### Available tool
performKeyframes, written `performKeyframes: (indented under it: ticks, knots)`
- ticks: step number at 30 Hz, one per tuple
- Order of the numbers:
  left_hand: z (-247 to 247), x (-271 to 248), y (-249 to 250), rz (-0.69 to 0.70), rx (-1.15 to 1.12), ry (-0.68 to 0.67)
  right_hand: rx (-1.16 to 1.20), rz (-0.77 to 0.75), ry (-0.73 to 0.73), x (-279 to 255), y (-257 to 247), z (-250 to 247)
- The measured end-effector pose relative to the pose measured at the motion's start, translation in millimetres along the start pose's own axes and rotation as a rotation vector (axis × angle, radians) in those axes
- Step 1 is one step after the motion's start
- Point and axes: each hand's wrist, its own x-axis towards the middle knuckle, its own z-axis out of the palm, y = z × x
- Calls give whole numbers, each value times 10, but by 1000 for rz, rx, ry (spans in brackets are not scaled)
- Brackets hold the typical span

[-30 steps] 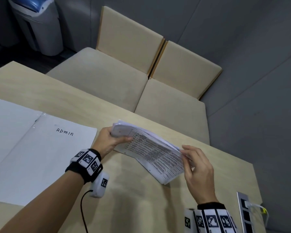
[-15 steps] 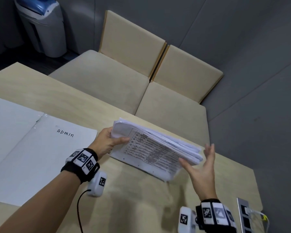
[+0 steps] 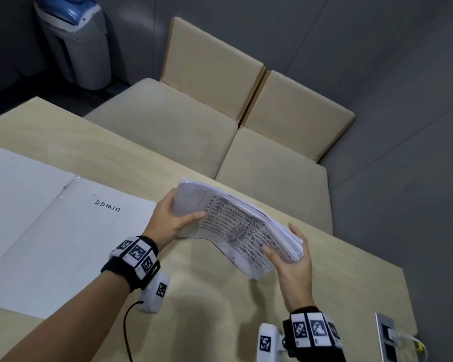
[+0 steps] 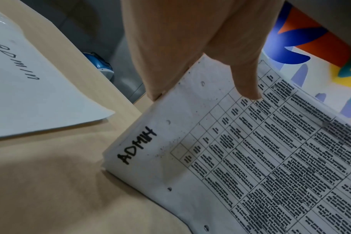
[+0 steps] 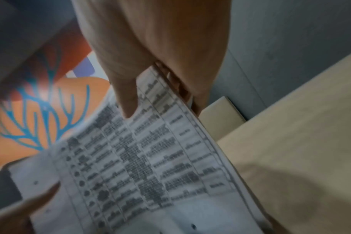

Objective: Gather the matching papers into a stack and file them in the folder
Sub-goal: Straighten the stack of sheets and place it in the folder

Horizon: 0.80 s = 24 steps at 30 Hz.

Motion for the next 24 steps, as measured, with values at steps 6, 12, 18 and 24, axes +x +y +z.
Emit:
performKeyframes:
  ticks: [6,12,18,24]
  knots:
    - [42,92,9,-38,-21,20,-494,-448,30,101,-368,-3]
    - [37,117,-10,-68,-40,16,-974,-507,-51,110,-297,55]
    - [26,149,-11,-104,-6,-9,-933,-668,-78,134,-284,11]
    - [67,94,73,-80,39,-73,-971,-432,-183,126,-451,73]
